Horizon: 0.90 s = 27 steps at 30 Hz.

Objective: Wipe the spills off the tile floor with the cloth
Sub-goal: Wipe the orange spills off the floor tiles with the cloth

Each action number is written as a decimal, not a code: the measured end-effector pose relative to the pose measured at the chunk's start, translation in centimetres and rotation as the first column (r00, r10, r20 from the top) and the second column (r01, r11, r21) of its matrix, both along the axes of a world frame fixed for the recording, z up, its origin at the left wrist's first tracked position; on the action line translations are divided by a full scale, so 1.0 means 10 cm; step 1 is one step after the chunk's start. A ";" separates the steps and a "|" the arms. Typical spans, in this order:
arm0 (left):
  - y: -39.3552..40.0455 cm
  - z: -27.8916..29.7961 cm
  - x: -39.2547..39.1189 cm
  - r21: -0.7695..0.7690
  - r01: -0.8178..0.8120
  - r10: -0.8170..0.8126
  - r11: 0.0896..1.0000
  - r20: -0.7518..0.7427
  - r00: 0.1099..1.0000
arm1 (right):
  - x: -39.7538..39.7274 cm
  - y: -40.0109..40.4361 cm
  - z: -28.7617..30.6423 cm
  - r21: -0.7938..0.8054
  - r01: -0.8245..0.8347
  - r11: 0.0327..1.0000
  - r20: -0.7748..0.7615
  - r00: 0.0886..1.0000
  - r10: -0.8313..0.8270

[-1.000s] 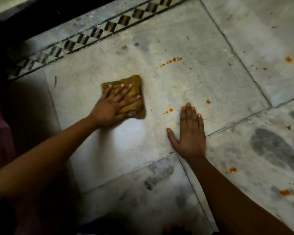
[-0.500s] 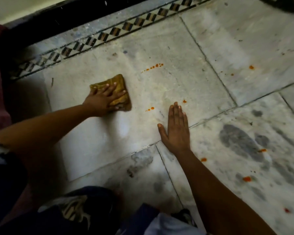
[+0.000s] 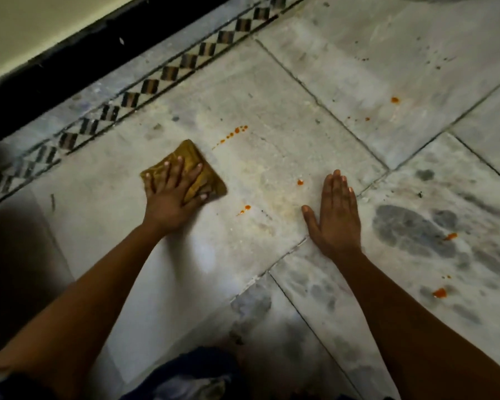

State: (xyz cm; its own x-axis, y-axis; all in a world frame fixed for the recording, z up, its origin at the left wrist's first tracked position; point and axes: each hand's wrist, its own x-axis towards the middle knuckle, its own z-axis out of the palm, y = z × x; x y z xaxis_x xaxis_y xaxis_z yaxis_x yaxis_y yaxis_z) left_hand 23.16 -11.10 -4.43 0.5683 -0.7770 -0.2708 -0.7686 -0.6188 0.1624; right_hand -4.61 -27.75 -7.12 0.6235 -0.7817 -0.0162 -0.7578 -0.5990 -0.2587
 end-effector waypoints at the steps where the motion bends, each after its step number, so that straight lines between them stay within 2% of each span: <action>1: -0.13 -0.04 0.08 -0.002 -0.077 0.077 0.997 -0.016 0.997 | 0.04 -0.02 -0.04 -0.001 -0.004 1.000 -0.008 1.000 0.004; 3: -0.53 -0.06 0.17 -0.040 -0.172 0.171 0.984 -0.037 0.985 | 0.07 -0.04 -0.06 -0.017 0.000 1.000 -0.020 1.000 -0.001; 5: -0.94 -0.06 0.19 -0.054 -0.147 0.145 0.988 -0.048 0.988 | 0.11 -0.05 -0.07 -0.026 0.010 1.000 -0.027 1.000 -0.011; 8: -1.09 -0.10 0.03 -0.050 0.036 -0.037 0.998 -0.002 0.999 | 0.11 -0.04 -0.06 -0.015 0.015 1.000 -0.023 1.000 -0.015; 11: -0.63 -0.12 -0.15 -0.110 0.299 -0.291 0.948 0.085 0.953 | 0.10 -0.06 -0.07 -0.028 0.015 0.999 -0.012 1.000 -0.015; 13: -0.22 -0.13 -0.07 -0.103 0.386 -0.376 0.917 0.105 0.921 | 0.11 -0.05 -0.09 -0.031 0.015 0.999 0.001 1.000 -0.015; 15: -0.12 -0.11 0.09 -0.071 0.282 -0.276 0.957 0.085 0.957 | 0.10 -0.06 -0.08 -0.042 0.017 0.999 0.001 1.000 -0.017; 18: -0.56 -0.11 0.21 -0.072 0.052 -0.047 0.996 0.068 0.997 | 0.10 -0.05 -0.08 -0.036 0.016 0.999 -0.005 1.000 -0.016; 21: -1.21 -0.10 0.17 -0.064 0.004 -0.003 0.998 0.016 1.000 | 0.11 -0.06 -0.07 -0.032 0.019 0.999 -0.012 1.000 -0.020; 24: -1.39 -0.12 -0.06 -0.048 0.196 -0.194 0.979 0.047 0.980 | 0.11 -0.06 -0.07 -0.024 0.022 0.999 0.001 1.000 -0.022; 27: -0.98 -0.18 -0.27 -0.101 0.450 -0.432 0.887 0.159 0.888 | 0.10 -0.07 -0.07 -0.024 0.015 1.000 0.012 1.000 -0.015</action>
